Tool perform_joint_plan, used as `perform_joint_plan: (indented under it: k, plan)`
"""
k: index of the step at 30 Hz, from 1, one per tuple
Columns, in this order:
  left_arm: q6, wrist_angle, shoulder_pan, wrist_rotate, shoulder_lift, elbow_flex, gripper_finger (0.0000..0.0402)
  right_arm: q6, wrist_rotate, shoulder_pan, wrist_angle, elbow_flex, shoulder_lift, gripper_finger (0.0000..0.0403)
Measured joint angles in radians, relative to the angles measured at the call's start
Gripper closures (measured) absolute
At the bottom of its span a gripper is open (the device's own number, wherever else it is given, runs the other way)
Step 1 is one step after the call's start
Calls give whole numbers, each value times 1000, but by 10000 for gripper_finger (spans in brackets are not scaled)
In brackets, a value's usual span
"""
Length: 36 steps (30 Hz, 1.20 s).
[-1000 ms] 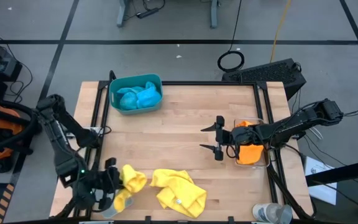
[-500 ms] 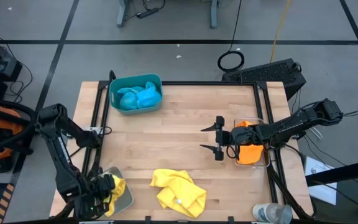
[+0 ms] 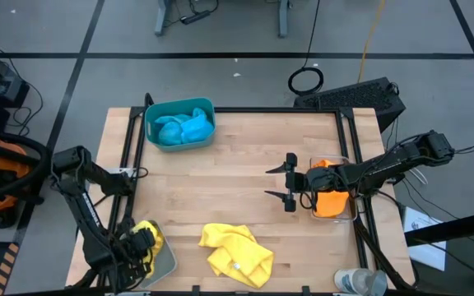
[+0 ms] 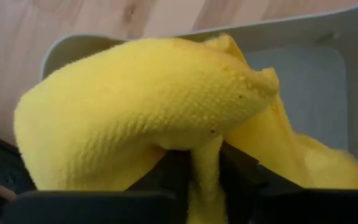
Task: Sort microfiber towel by color & place in baskets
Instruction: Put the top yellow microfiber cloth into the gray bin
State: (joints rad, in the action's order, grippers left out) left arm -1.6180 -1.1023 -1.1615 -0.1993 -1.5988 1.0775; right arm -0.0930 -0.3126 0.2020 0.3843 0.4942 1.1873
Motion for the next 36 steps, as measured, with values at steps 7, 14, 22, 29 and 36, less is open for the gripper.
perform_joint_plan:
  k: [7, 14, 22, 29, 36]
  plan:
    - [-1, 23, 3, 55, -15, 0, 271, 2, 0, 0, -2, 0, 0, 106]
    - [-1, 16, 10, 235, -6, 25, 262, 2, 0, 0, -2, 0, 0, 106]
    - [0, 14, 31, 217, 40, 89, 262, 2, 0, 0, -1, 0, 0, 106]
    - [30, -71, 69, 195, 50, 116, 262, 2, 0, 0, -2, 0, 0, 106]
    - [122, -195, 120, 85, 50, 135, 265, 2, 0, 0, -3, 0, 0, 106]
